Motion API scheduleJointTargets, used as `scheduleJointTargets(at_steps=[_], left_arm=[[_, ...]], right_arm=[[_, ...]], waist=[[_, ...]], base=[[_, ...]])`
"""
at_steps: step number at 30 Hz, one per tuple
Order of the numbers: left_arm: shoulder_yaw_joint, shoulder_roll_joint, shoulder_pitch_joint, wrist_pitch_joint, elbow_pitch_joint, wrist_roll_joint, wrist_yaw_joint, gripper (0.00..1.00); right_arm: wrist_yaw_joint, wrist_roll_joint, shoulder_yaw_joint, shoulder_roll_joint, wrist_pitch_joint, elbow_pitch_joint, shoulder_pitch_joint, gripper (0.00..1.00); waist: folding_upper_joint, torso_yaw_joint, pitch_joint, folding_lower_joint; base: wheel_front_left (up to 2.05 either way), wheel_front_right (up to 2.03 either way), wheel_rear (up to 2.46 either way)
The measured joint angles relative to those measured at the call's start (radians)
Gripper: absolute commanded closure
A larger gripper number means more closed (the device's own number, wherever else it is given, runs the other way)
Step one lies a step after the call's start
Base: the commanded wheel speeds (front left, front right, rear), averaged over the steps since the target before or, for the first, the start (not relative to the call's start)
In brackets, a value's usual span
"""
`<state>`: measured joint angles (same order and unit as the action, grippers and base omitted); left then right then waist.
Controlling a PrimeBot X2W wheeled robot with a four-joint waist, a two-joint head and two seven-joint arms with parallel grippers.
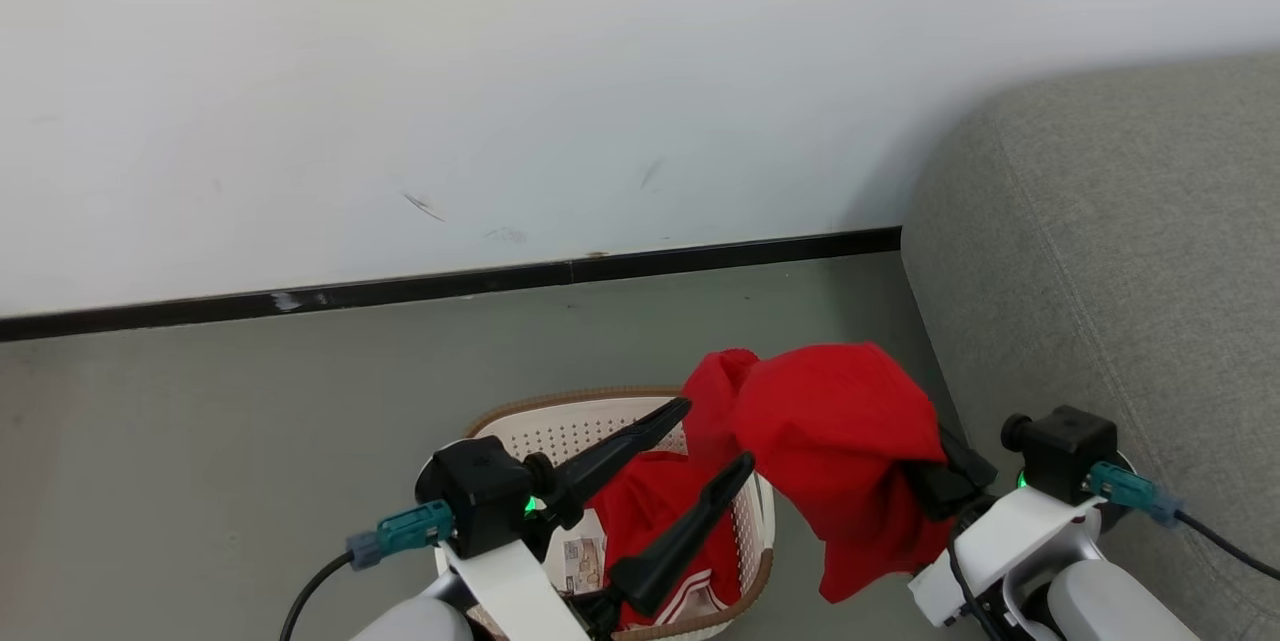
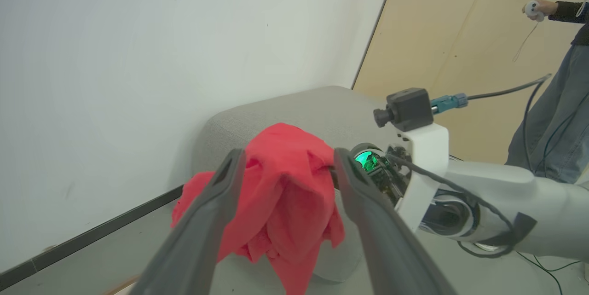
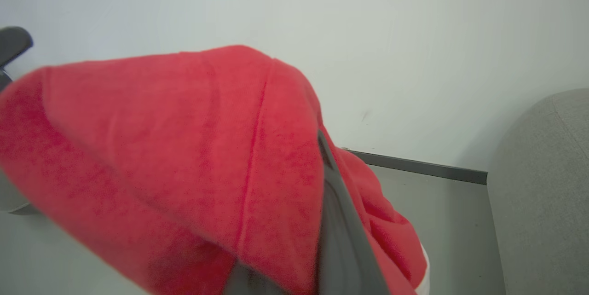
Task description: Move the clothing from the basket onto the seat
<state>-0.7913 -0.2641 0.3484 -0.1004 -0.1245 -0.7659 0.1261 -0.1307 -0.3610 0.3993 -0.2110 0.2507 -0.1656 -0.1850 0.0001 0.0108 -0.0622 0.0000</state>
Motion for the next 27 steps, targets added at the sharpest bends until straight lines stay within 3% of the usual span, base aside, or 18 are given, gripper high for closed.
scheduleJointTargets(at_steps=[27], left_arm=[[-0.031,-0.027,-0.031,-0.112,0.059,0.033,0.0,0.0]], right_arm=[[0.0,0.019,-0.147,-0.02,0.0,0.062,0.074,1.0]], waist=[[0.0,0.134,0.001,0.0]], base=[[0.0,0.0,0.0]])
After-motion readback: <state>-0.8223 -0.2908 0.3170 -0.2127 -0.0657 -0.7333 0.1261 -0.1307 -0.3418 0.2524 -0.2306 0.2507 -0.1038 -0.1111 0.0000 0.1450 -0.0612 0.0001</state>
